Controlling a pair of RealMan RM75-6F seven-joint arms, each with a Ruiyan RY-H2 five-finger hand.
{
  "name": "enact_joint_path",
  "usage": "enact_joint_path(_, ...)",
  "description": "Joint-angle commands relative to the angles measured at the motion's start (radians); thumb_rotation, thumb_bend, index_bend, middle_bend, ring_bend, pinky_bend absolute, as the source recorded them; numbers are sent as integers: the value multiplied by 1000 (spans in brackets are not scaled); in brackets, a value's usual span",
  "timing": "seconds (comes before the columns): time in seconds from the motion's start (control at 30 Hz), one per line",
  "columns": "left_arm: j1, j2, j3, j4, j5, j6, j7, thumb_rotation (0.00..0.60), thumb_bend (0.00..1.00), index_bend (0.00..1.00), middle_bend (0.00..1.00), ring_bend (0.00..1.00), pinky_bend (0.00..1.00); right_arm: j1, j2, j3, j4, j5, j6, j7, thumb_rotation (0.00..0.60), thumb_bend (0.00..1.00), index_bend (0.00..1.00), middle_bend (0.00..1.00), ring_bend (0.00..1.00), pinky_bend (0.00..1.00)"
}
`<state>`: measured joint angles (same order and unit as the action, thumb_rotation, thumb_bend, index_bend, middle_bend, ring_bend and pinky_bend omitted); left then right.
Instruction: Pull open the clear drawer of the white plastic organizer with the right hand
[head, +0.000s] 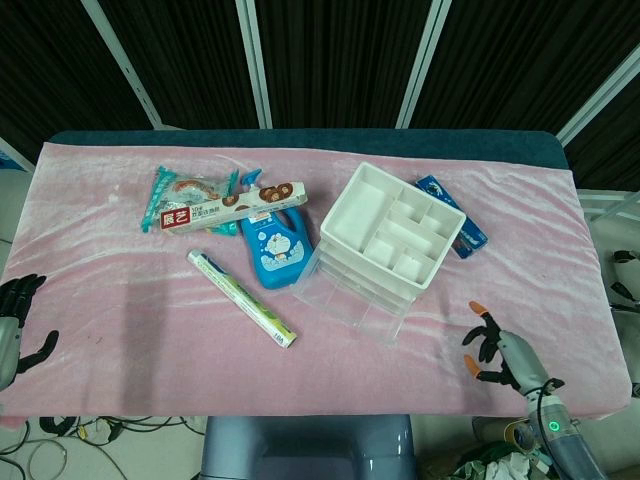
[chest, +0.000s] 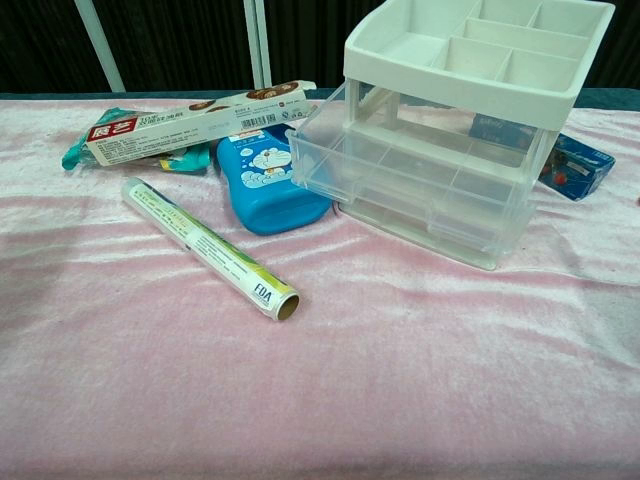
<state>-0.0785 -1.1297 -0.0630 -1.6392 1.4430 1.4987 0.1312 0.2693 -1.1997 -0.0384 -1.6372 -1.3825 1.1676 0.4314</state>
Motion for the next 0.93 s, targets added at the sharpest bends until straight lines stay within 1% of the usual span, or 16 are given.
enact_joint_path(0.03,-1,-4,0,4,5,4,15,600,321,112,105,76,74,-41,91,19,40,40,85,-183,600,234,0,210,360,297)
enact_joint_path(0.13,-1,-7,1,5,7,6,20,600,321,112,105,76,72,-68,97,27,64,20,158,-254,600,224,0,185,334,273)
enact_joint_path(0.2,0,-5,0,2,4,5,19,600,321,112,105,76,70,-89,98,27,97,-23,220,-283,600,224,0,179,324,263)
enact_joint_path(0.33,0,-2,0,-1,2,4,13,600,321,112,104,76,69,-117,91,26,143,-69,291,-334,600,225,0,156,274,248)
enact_joint_path(0.4,0,-1,0,-1,3,5,9,600,321,112,104,76,69,-130,83,26,153,-88,321,-353,600,224,0,155,270,247)
enact_joint_path(0.5,0,2,1,-1,9,6,-1,600,321,112,104,76,69,-138,77,21,159,-112,332,-347,600,221,0,155,270,246)
enact_joint_path(0.57,0,3,3,1,15,6,-7,600,321,111,104,76,69,-140,65,27,177,-120,338,-341,600,216,0,155,270,246)
enact_joint_path(0.7,0,7,12,-9,20,-5,-30,600,321,112,103,76,69,-145,-7,58,272,-133,385,-344,600,215,0,149,270,246)
enact_joint_path(0.93,-1,6,14,-3,33,-1,-40,600,321,112,103,76,69,-141,-74,85,387,-132,389,-285,600,215,0,146,270,246)
